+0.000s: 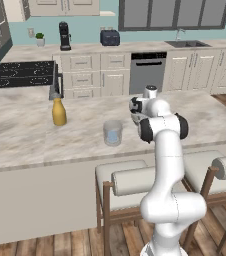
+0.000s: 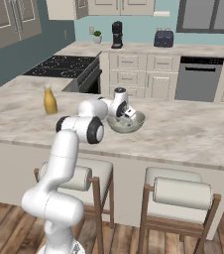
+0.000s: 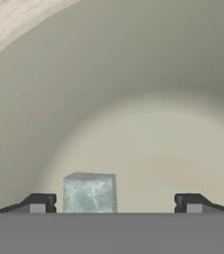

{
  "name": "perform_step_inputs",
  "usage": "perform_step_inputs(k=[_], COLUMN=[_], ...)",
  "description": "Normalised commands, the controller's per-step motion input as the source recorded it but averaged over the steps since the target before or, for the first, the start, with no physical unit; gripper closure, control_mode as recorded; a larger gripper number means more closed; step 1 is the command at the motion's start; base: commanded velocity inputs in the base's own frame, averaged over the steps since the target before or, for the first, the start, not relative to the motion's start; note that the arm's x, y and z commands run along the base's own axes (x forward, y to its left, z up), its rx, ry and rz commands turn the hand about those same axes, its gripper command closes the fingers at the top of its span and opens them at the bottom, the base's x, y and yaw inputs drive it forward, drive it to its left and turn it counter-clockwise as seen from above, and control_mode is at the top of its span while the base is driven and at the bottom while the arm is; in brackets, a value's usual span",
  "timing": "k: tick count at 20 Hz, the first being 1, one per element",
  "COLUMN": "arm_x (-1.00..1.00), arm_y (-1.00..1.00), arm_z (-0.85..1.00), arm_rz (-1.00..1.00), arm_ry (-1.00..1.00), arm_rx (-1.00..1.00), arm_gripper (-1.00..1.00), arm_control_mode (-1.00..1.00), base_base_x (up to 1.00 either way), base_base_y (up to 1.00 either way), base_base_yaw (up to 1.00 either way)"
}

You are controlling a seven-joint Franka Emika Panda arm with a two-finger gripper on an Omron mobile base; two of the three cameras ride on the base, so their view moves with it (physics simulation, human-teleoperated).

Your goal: There are two ice cubes in the ice bowl. Place both ice cubes in the glass cup.

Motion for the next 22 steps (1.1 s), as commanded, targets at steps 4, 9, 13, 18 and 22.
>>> perform_step_inputs(k=[4, 9, 13, 18, 22], arm_x=[0.35, 0.06, -0.32, -0.76, -0.99], arm_y=[0.00, 0.00, 0.00, 0.00, -0.01], arm_z=[-0.28, -0.13, -0.29, 0.39, 0.85], arm_rz=[0.00, 0.00, 0.00, -0.04, -0.05], arm_ry=[0.00, 0.01, 0.03, -0.02, -0.08], arm_rx=[0.01, 0.01, -0.03, 0.01, 0.03], arm_gripper=[1.00, 1.00, 1.00, 1.00, 1.00], arm_control_mode=[-1.00, -1.00, -1.00, -1.00, -1.00], base_base_x=[0.00, 0.00, 0.00, 0.00, 0.00], base_base_y=[0.00, 0.00, 0.00, 0.00, 0.00], base_base_yaw=[0.00, 0.00, 0.00, 0.00, 0.00])
